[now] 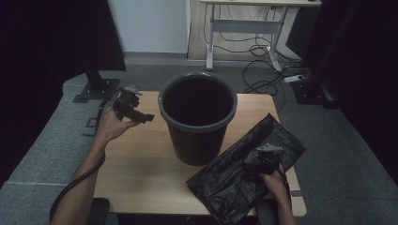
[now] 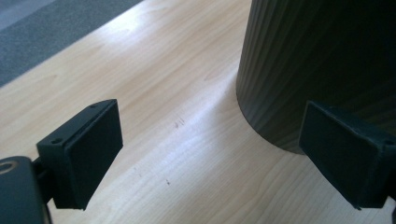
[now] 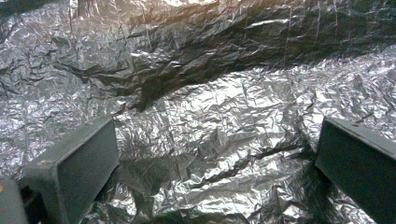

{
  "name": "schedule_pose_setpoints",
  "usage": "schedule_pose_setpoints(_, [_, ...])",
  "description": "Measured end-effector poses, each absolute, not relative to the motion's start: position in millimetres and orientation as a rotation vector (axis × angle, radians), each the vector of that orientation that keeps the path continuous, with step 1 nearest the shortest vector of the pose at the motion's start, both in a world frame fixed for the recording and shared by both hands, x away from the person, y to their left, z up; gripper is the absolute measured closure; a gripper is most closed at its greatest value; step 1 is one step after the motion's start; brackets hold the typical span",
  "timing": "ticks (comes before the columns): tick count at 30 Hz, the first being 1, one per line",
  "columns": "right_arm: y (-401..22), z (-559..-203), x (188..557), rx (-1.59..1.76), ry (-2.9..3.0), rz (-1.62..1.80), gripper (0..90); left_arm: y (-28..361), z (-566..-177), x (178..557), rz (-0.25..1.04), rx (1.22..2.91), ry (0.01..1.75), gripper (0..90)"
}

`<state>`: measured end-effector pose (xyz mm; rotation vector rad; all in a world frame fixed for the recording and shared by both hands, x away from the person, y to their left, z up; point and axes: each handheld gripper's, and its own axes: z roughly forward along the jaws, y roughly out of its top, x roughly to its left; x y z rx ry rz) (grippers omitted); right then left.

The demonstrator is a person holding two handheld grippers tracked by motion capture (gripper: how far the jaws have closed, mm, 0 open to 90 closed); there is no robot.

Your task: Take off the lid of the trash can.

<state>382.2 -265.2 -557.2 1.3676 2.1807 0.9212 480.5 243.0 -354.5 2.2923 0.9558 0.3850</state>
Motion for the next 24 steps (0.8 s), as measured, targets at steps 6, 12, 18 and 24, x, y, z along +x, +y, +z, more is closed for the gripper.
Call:
schedule_pose_setpoints(6, [-265, -557, 382, 1.367, 2.181, 0.922, 0.0, 239, -340, 486, 0.389, 2.292, 0.946, 8.0])
schedule_pose_setpoints(12, [-265, -557, 382, 1.366, 2.182, 0.922, 0.0, 238, -320, 493, 0.402, 2.284, 0.946, 11.9])
schedule_pose_setpoints(18, [-265, -557, 382, 1.367, 2.181, 0.922, 0.0, 237, -299, 500, 0.401, 2.269, 0.943, 13.9])
schedule_pose_setpoints(24, [-265, -557, 382, 1.368, 2.18, 0.924, 0.0, 230, -279, 505, 0.397, 2.263, 0.922, 15.6])
